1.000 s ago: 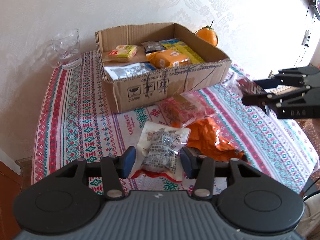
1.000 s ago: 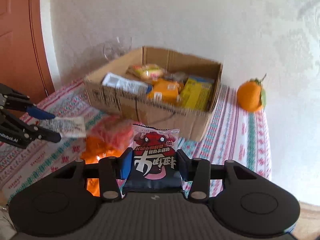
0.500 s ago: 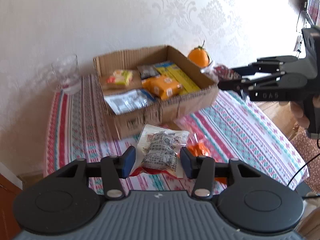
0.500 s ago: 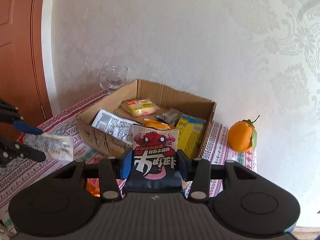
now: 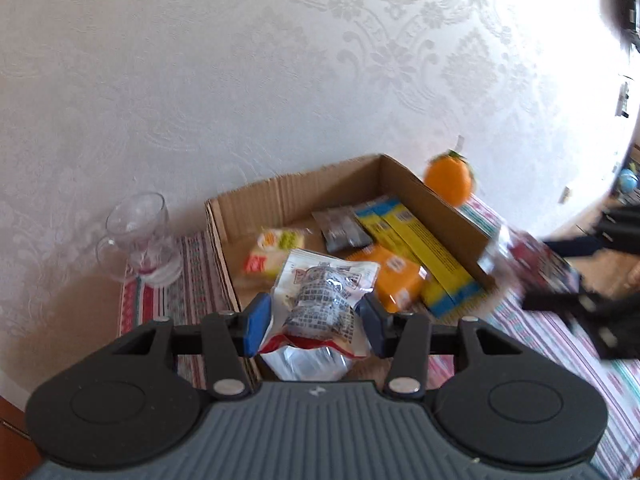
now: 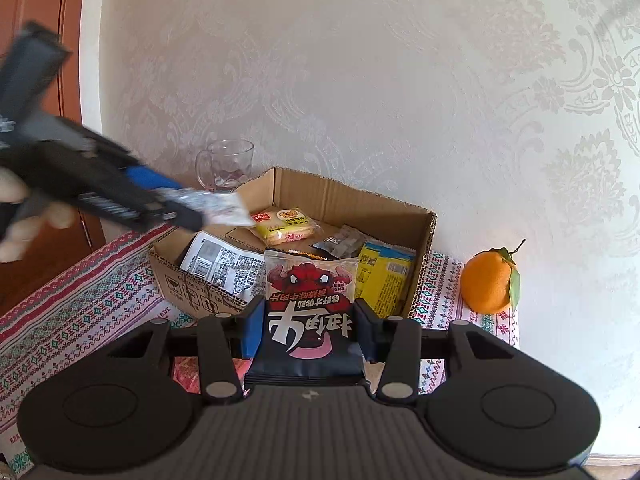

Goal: Organize snacks
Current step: 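Carry clear pouch into the box and open left tool while right tool follows, then lower black packet into the box and open right tool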

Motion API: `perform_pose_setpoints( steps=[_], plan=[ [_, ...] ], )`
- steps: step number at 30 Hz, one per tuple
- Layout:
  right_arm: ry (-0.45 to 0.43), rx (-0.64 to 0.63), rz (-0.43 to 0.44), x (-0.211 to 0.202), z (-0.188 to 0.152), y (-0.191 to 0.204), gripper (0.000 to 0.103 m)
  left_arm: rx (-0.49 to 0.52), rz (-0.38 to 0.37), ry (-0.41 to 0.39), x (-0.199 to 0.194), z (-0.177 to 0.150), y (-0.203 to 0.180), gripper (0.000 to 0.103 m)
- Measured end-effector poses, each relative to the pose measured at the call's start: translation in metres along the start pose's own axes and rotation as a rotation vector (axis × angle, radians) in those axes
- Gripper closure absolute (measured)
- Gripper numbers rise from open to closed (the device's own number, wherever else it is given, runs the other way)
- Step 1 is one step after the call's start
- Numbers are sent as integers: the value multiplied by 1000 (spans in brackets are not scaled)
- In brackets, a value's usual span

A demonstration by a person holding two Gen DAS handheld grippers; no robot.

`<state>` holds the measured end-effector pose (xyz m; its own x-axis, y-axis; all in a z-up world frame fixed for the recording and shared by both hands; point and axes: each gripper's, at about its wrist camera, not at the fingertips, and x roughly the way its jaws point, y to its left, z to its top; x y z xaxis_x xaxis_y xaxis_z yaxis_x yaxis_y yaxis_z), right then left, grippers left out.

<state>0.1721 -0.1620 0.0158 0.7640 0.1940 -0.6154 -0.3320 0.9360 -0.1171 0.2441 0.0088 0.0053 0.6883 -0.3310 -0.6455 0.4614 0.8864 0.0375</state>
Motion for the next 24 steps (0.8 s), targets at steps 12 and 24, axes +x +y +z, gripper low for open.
perform_pose_setpoints(
  steps=[12, 24],
  plan=[
    [8, -8, -15, 8, 5, -5, 52, -37, 58, -83, -5, -22, -5, 2],
    [18, -49, 52, 51, 45, 8, 52, -96, 77, -110, -54, -88, -14, 1]
  ],
)
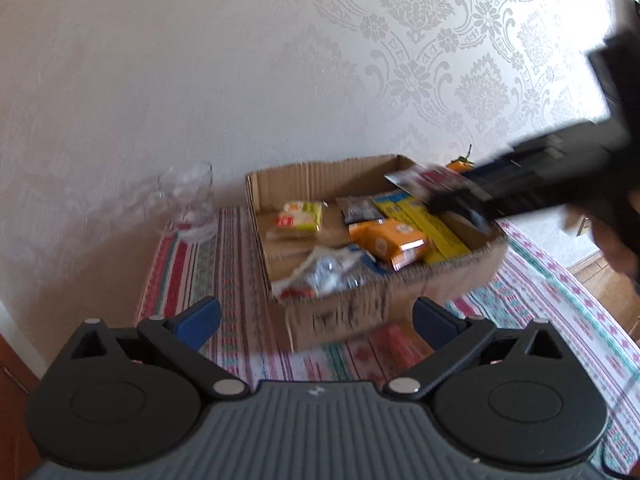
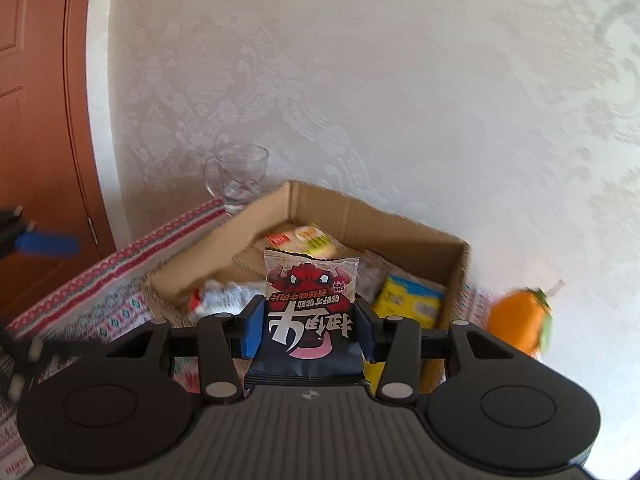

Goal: Organize snacks
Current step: 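Lower black packet into the box and open right tool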

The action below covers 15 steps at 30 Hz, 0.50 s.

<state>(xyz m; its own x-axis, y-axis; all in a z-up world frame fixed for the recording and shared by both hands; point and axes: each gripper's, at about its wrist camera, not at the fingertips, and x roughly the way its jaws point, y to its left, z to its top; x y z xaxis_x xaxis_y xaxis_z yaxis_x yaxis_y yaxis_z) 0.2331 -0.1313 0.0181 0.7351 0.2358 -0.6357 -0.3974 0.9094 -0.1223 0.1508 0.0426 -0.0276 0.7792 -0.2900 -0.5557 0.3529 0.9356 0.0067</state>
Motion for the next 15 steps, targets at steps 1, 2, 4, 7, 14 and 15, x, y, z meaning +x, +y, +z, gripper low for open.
perform_pose_setpoints(
  steps=[1, 2, 4, 7, 14, 15],
  plan=[
    [1, -9, 8, 5, 5, 3, 52, -7, 5, -4, -3, -4, 0, 1],
    [1, -18, 15, 11, 10, 7, 52, -18, 10, -5, -6, -8, 0, 1],
    [5, -31, 27, 22, 21, 14, 52, -38, 5, 8, -9, -15, 2, 1],
    [16, -36, 37, 41, 35, 24, 52, -69, 4, 24, -11, -25, 6, 1],
    [32, 2, -1, 80, 46, 34, 20, -87, 60, 26, -20, -38, 16, 1],
    [28, 12, -5, 79, 44, 34, 7, -83, 69, 23, -21, -40, 17, 1]
  ],
)
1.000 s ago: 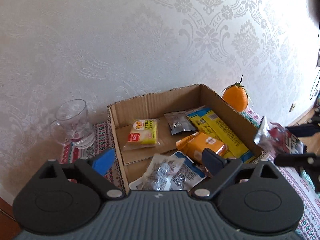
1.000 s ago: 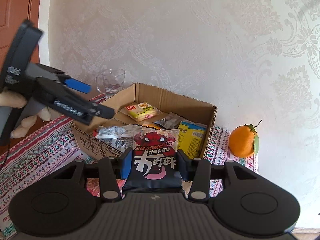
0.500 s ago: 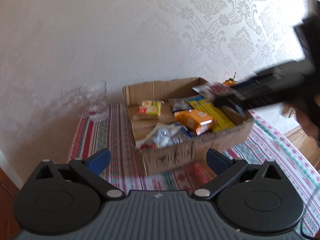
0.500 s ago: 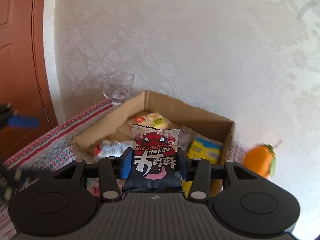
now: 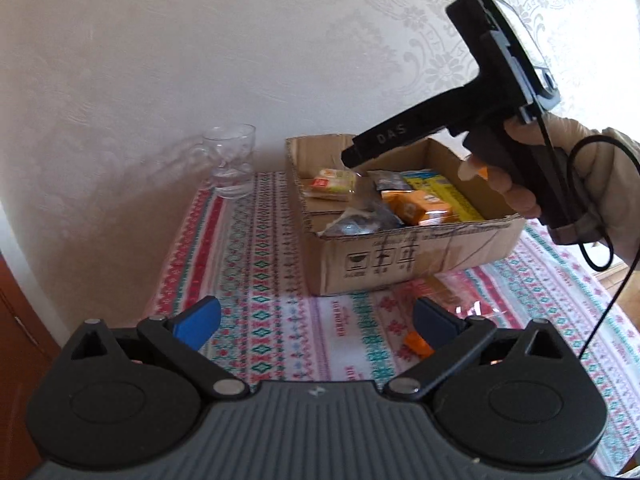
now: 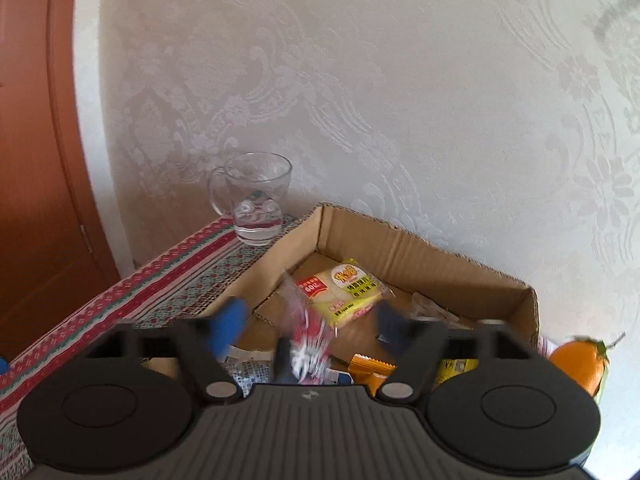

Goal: Organize snacks
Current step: 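Lower black packet into the box and open right tool, then lower right tool onto red clear pastry packet and close it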

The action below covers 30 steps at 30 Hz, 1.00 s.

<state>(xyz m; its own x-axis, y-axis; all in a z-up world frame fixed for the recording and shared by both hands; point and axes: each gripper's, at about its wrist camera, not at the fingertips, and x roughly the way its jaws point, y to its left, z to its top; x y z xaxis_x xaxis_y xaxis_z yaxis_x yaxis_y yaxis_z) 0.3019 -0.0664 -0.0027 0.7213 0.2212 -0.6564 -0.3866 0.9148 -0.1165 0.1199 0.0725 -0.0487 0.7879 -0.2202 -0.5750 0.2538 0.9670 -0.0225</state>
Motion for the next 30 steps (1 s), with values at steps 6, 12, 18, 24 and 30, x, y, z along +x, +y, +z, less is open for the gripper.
perform_pose_setpoints(
  steps=[6, 12, 18, 24, 30],
  plan=[
    [-14, -3, -26, -20, -13, 2, 0, 7, 43, 10, 5, -5, 4, 1],
    [17, 12, -64, -46, -25, 2, 0, 17, 56, 16, 7, -9, 0, 1],
    [30, 9, -80, -69, -49, 7, 0, 12, 50, 28, 7, -15, -2, 1],
    [63, 18, -50, -83, -86, 14, 0, 10, 70, 32, 6, -19, -3, 1],
    [105, 64, -14, -86, -111, 16, 0, 12, 68, 38, 5, -22, -4, 1]
  ],
)
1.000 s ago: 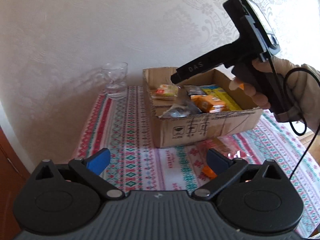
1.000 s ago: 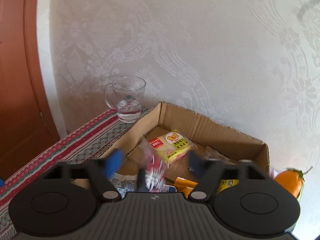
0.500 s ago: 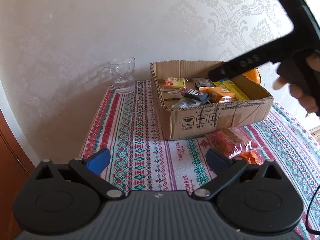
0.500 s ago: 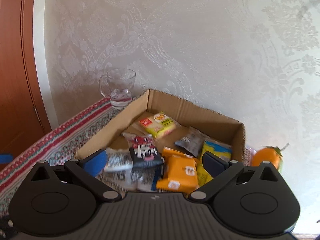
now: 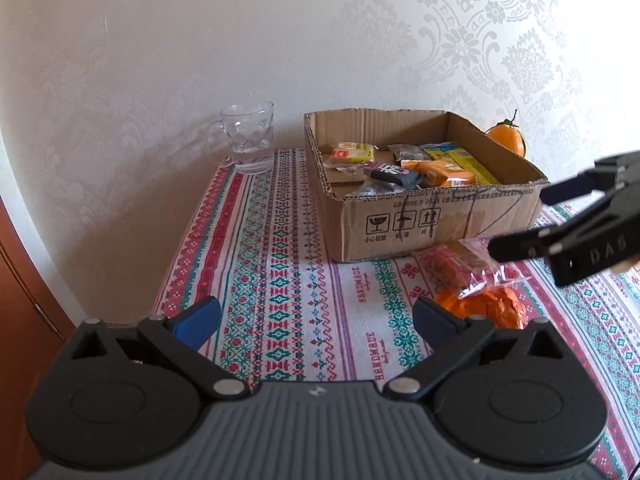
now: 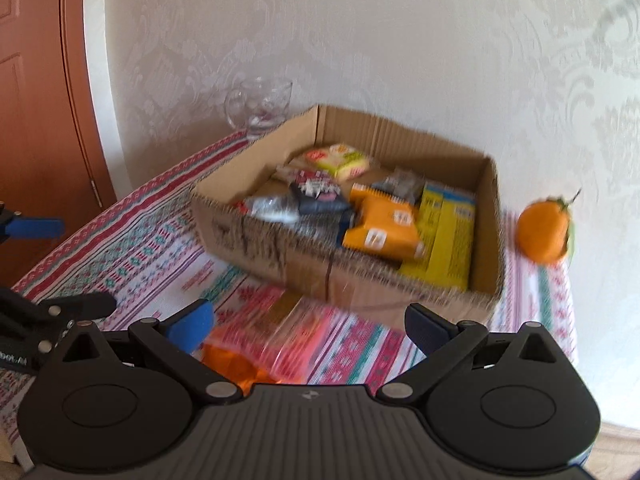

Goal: Organize snacks
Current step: 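Lower right tool onto red clear pastry packet and close it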

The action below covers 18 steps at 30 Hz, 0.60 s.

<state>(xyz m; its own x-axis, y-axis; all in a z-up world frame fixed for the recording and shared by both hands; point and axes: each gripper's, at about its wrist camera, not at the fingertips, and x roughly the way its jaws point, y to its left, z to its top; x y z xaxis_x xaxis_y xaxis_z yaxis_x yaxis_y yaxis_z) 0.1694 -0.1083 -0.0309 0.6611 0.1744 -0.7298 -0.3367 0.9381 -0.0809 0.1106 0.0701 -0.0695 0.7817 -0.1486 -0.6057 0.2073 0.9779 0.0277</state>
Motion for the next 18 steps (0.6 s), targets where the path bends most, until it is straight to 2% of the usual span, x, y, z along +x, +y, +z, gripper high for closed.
perform_pose_setpoints(
  steps=[5, 14, 16, 18],
  plan=[
    [49, 35, 32, 13, -4, 8, 0, -13, 4, 1, -2, -2, 1, 1],
    [142, 98, 39, 53, 13, 21, 1, -47, 29, 18, -5, -8, 10, 1],
    [170, 137, 32, 62, 15, 18, 3, -49, 28, 21, -6, -10, 12, 1],
    [197, 167, 21, 69, 14, 15, 13, -49, 27, 23, -6, -11, 12, 1]
  ],
)
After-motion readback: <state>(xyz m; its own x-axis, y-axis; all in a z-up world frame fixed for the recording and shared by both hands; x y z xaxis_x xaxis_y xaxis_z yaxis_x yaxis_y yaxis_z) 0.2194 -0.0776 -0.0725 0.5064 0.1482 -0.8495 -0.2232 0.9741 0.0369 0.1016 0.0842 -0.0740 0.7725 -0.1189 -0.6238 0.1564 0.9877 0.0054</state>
